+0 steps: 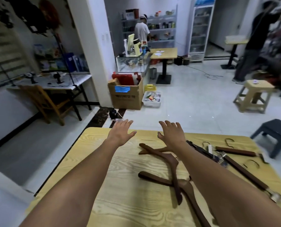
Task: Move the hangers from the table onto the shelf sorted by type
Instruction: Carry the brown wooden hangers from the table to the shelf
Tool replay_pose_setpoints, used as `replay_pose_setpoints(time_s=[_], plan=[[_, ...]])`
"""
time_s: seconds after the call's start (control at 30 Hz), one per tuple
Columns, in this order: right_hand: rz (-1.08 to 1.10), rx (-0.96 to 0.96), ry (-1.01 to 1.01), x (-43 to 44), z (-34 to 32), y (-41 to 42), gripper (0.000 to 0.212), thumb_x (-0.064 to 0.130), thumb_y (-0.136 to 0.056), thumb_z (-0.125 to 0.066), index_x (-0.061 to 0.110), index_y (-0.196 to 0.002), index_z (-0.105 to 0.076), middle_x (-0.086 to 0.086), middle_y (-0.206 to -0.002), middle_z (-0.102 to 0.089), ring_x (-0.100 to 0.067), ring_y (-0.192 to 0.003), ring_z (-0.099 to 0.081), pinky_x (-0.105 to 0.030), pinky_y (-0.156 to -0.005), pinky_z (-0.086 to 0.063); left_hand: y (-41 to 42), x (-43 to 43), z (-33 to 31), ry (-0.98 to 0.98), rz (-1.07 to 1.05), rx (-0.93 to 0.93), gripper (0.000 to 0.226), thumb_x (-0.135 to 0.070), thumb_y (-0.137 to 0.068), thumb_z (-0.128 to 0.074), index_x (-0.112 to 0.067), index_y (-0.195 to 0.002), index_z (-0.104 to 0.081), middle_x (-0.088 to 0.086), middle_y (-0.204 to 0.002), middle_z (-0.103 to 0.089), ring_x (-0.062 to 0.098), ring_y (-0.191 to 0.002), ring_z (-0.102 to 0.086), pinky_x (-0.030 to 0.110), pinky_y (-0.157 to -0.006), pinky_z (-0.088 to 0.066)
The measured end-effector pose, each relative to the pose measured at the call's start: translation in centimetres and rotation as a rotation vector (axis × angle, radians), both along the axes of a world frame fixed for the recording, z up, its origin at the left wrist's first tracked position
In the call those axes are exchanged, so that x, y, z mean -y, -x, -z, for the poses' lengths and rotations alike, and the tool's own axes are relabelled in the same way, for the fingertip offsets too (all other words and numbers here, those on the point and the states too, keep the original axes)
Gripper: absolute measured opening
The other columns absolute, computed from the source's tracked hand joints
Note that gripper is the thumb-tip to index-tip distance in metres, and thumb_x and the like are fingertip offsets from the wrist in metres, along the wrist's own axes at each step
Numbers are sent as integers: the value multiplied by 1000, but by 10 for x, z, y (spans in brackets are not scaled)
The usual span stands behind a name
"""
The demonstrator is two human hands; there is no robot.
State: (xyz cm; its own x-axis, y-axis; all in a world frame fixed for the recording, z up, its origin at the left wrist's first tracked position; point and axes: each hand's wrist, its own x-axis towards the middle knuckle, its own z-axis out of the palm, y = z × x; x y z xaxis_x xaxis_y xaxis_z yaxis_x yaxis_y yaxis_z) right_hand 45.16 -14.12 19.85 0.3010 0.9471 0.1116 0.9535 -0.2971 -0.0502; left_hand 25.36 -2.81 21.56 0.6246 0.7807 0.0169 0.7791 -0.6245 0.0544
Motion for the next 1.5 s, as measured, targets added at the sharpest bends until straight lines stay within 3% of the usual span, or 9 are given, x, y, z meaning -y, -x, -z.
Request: replay_pose_setpoints(time_s=[0.2,0.53,1.07,1.5], plan=[[101,-5,49,38,28,-15,56,43,-94,-42,21,-145,-32,-4,-143,-45,-27,-127,-46,-39,-110,-26,-27,25,37,71,107,-71,63,-51,-97,-34,-21,-150,-19,4,-158,-19,21,-145,-17,37,-120,-8],[204,-91,159,70,68,-36,58,44,-99,-37,19,-150,-23,-7,-153,-33,-28,-138,-35,-42,-116,-21,-55,40,79,191,167,-78,61,-50,-98,-34,-23,-150,-19,2,-159,-17,19,-147,-13,35,-121,-3],[250,-162,331,57,134,-58,60,46,-99,-38,16,-148,-23,-10,-145,-42,-29,-134,-38,-41,-109,-28,-109,17,124,276,176,-105,61,-51,-98,-33,-24,-151,-18,0,-159,-15,19,-147,-11,35,-121,-1],[312,-272,559,29,191,-41,54,46,-96,-46,10,-136,-38,-12,-138,-48,-30,-129,-41,-39,-102,-33,-131,-14,140,287,126,-98,61,-50,-98,-34,-24,-150,-18,1,-159,-16,19,-147,-11,35,-121,-2]])
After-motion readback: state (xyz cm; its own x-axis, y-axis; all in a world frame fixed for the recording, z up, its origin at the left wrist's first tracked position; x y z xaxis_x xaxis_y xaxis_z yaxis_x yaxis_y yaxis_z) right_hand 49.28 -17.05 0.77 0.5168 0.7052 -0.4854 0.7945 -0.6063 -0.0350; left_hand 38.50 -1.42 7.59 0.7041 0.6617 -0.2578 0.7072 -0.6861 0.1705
